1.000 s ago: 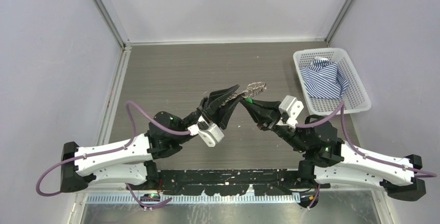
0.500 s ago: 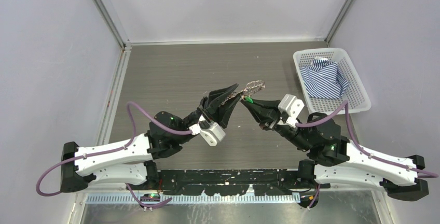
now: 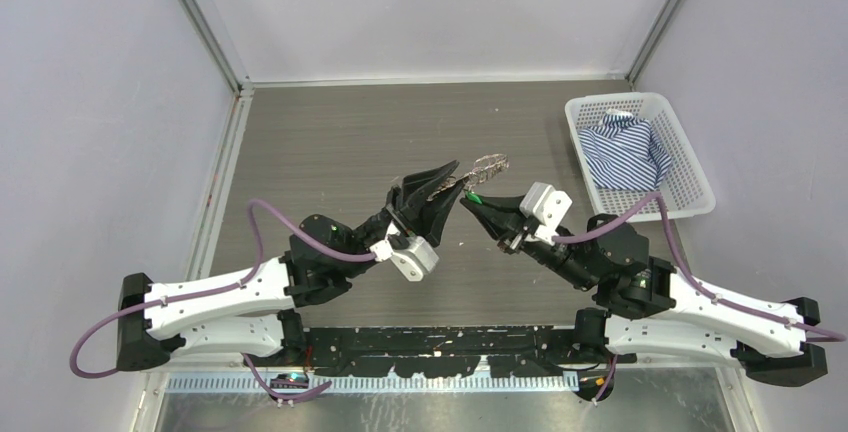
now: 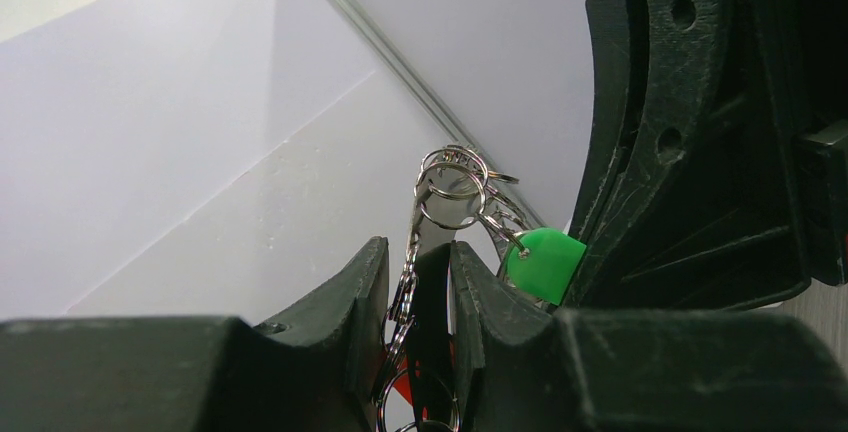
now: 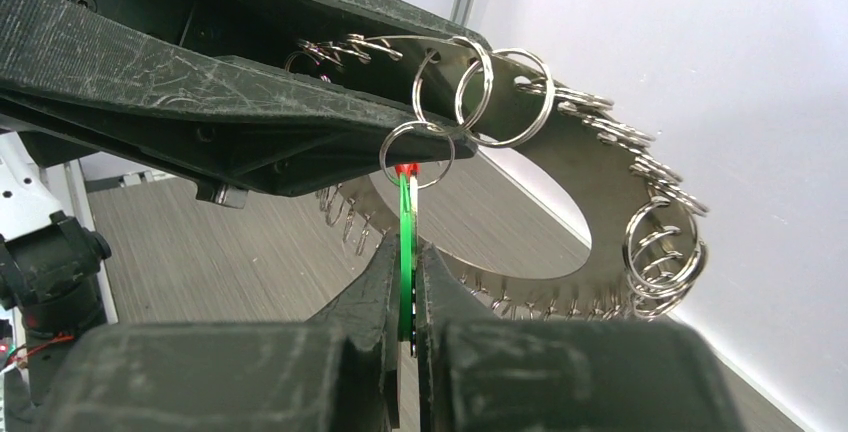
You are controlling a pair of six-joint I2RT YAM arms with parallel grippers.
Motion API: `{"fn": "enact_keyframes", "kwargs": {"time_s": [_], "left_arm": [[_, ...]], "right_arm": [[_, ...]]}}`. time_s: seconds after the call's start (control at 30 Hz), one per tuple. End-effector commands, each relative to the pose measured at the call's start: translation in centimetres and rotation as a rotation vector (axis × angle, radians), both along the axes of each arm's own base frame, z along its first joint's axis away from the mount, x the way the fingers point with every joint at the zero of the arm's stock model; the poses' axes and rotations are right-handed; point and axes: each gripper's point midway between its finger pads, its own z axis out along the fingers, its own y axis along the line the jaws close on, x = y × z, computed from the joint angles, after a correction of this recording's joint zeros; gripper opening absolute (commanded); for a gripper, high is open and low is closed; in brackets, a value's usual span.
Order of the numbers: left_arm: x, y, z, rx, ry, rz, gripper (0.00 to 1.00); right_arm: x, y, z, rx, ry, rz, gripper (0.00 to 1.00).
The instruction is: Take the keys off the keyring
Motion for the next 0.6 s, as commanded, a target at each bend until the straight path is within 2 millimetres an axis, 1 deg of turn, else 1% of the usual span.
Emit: {"fn": "enact_keyframes", "kwargs": {"time_s": [0.0,0.13,0.2,0.23,0.33,0.43,0.47,0.5,0.53,0.57], "left_arm": [[0.0,1.5,2.7,-0.084,-0.044,0.037,0.00],[0.0,1.5,2.4,-0.070,-0.057,0.047,0.00],[-0.2,1.5,2.2,-0.055,-0.068,0.038,0.00],[-0.3,1.5,2.1,-0.045,-0.072,0.033,0.00],[-0.4,1.3,1.4,0.015,-0.080,0.032,0.00],[-0.2,1.0,0.5,0.080,-0.099,0.050,0.00],[-0.1,0.9,0.3,0.096,-0.104,0.059,0.00],[0.0,0.9,0.0,0.109,-0.110,0.070,0.00],[0.2,0.9,-0.1,0.117,-0.113,0.083,0.00],[0.5,0.9,-0.2,0.126,-0.114,0.099,0.00]], "right_arm": [[-0.5,-0.4,1.6,0.026,-0.002,0.019,0.01],[-0.6,-0.4,1.6,0.026,0.016,0.028,0.01],[-0.2,-0.9,1.9,0.037,0.030,-0.002,0.01],[0.0,-1.2,1.6,0.028,0.043,-0.025,0.01],[1.0,-2.1,1.9,0.031,0.096,-0.094,0.01],[0.9,-1.8,2.4,0.040,0.180,-0.092,0.01],[0.7,-1.7,3.0,0.050,0.212,-0.083,0.01],[0.6,-1.2,2.6,0.037,0.252,-0.073,0.01],[0.4,-1.1,3.1,0.042,0.279,-0.063,0.01],[0.3,-0.9,2.8,0.024,0.306,-0.061,0.01]]}}
